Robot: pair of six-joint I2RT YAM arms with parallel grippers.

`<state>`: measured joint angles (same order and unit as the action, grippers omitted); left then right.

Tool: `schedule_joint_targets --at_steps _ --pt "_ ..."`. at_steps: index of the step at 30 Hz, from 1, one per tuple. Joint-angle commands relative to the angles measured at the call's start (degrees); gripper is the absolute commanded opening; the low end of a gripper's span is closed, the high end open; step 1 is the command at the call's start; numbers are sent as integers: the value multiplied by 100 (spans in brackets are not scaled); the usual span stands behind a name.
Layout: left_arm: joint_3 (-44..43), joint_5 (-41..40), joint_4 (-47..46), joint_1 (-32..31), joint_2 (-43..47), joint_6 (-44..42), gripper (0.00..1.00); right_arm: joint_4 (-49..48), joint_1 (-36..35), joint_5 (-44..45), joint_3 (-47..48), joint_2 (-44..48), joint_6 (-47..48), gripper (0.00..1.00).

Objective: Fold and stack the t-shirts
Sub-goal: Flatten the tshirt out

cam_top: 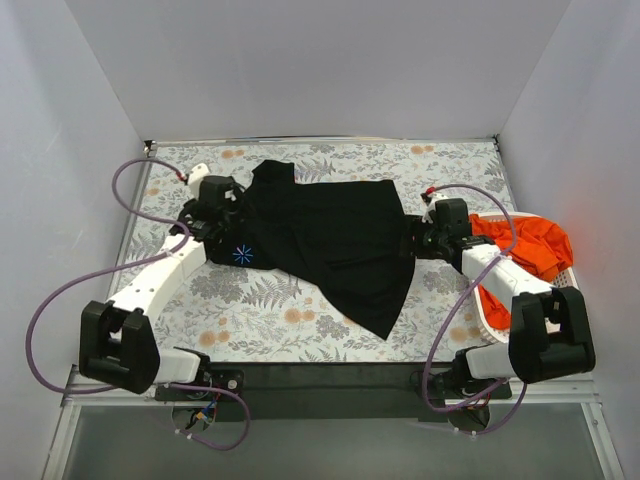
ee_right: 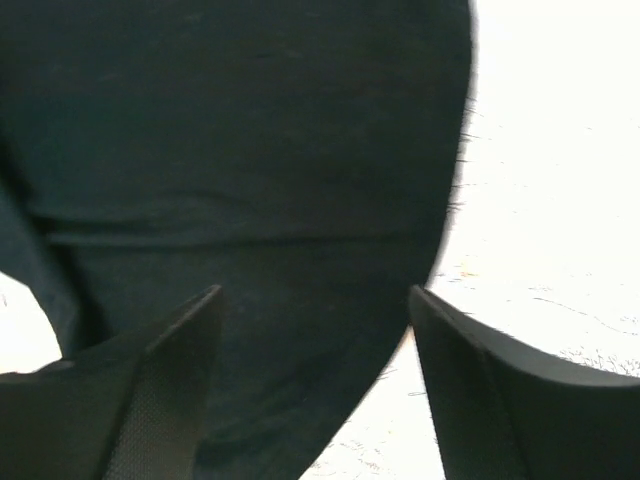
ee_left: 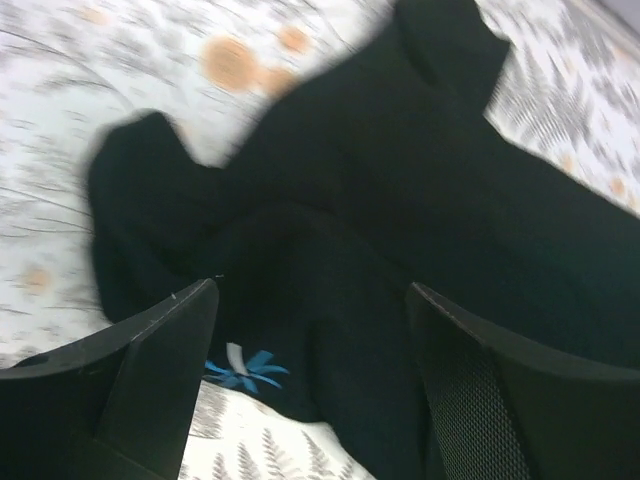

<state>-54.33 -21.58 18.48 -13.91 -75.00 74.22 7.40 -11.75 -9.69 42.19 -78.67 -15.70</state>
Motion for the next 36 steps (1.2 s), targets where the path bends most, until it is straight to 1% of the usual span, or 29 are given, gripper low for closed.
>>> schedule_joint_targets --at_steps 1,5,8,9,12,17,22,24,25,27,28,30,33,34,35,36 --pt "-552 23 322 -585 -400 269 71 261 -389 432 61 317 234 69" --pt "-1141 -302 560 -911 -1373 304 71 403 -941 565 122 528 340 73" --pt "-1659 -364 806 -1096 -1859 295 70 482 -1267 635 131 581 410 73" --pt "-1765 -468 850 -1148 -2147 295 69 482 -1338 635 114 599 419 73" --pt "-2152 -627 999 -1429 -2596 322 68 473 -1540 644 96 564 463 73" --pt "-2653 -847 1184 -1685 -3186 383 68 456 -1664 609 35 528 507 73" --pt "-3084 -1137 1500 -1843 -3723 453 62 341 -1690 618 -80 564 516 73" --pt "-3137 -1225 1632 -1861 -3873 603 56 332 -1699 618 -115 590 524 73" --pt "-3137 -1234 1667 -1861 -3899 629 49 315 -1699 635 -132 599 525 73" --pt "-3111 -1260 1703 -1861 -3926 699 43 306 -1708 627 -159 634 525 73" --pt "-3076 -1252 1729 -1869 -3917 726 36 306 -1708 618 -176 643 525 73" --pt "-3040 -1252 1738 -1887 -3856 770 28 306 -1708 618 -194 678 525 73" --pt "-2926 -1304 1755 -1896 -3663 831 9 297 -1708 618 -220 739 516 73" --pt "-2839 -1305 1747 -1905 -3601 849 6 297 -1708 618 -220 783 507 73" --pt "-2794 -1305 1738 -1896 -3513 866 0 297 -1708 618 -229 801 507 73" --pt "-2733 -1305 1729 -1896 -3382 858 0 306 -1717 618 -229 818 507 73"
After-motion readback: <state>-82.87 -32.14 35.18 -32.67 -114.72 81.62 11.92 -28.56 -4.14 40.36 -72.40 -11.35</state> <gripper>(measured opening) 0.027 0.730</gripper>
